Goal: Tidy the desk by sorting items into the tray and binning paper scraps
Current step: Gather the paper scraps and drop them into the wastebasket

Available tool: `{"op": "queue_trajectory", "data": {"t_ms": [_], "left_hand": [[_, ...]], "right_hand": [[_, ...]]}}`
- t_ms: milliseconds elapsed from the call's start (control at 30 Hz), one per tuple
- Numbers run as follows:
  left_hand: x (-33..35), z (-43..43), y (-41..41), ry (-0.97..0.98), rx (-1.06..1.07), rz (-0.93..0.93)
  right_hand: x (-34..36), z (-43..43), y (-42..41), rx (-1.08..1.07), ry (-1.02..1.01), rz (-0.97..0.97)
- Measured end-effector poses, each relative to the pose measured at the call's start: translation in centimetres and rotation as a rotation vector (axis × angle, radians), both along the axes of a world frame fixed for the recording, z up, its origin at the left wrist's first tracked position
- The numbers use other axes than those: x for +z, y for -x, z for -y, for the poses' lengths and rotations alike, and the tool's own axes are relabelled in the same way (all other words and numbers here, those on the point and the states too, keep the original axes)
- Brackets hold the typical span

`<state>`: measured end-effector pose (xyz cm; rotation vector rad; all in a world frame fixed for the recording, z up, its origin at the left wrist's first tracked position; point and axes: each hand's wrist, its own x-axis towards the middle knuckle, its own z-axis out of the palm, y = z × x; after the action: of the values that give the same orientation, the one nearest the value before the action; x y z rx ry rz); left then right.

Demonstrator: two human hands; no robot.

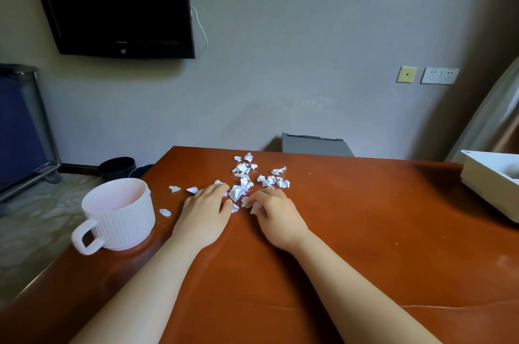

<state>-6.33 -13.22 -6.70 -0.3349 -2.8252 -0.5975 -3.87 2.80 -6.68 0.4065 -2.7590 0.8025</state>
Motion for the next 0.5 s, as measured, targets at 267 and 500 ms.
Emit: {"op": "queue_trajectory", "data": {"t_ms": [267,500], "left_hand": [[0.0,0.3,0.4,0.168,0.245,-0.130],[0.3,0.9,2.2,0.226,0.488,-0.003]], "right_hand": [[0.0,-1.2,1.3,-0.162,-0.114,-0.096],[0.1,-1.1,1.2,-0.111,-0.149,-0.068]]}}
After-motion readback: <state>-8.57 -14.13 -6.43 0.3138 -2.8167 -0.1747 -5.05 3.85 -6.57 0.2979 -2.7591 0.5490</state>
